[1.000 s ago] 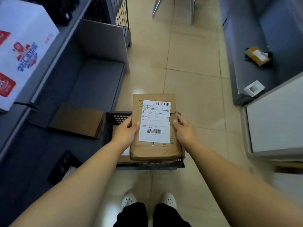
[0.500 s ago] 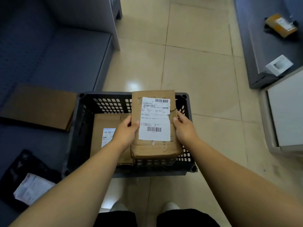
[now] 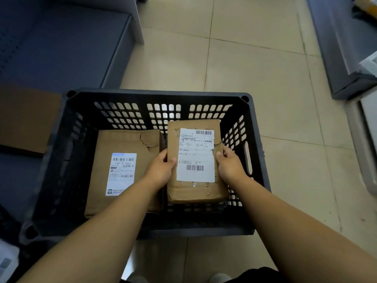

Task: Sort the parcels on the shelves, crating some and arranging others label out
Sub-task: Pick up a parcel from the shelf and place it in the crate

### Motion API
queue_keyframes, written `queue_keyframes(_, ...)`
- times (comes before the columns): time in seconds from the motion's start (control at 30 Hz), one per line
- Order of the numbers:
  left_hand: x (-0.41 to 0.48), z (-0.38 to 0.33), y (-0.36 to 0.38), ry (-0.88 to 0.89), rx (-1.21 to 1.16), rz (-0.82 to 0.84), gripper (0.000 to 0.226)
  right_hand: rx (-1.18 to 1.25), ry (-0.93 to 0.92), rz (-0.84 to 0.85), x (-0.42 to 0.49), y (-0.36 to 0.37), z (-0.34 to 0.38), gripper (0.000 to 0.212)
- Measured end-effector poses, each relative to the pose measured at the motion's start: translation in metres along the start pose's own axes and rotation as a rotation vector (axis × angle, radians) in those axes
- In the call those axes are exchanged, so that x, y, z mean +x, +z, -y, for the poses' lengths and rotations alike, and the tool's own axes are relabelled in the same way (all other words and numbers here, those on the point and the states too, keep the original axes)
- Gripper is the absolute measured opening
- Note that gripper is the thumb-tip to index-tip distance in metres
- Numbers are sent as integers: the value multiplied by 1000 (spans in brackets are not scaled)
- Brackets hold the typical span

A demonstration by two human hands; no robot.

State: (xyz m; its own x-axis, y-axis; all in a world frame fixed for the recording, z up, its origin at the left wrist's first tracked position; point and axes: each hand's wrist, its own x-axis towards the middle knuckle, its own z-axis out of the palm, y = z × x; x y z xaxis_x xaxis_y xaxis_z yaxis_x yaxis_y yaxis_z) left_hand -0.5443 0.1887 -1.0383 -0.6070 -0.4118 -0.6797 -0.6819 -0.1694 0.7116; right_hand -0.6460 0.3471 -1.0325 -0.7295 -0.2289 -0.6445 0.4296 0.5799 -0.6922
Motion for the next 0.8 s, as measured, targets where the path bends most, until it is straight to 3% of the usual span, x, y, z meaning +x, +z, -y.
queue_keyframes(0.43,34,35,27,-153,109,105,39,-39,211,77,34,6,-41,30)
queue_keyframes(0.8,41,34,27,-227,200,108,69,-67,254,67,39,11,-44,37)
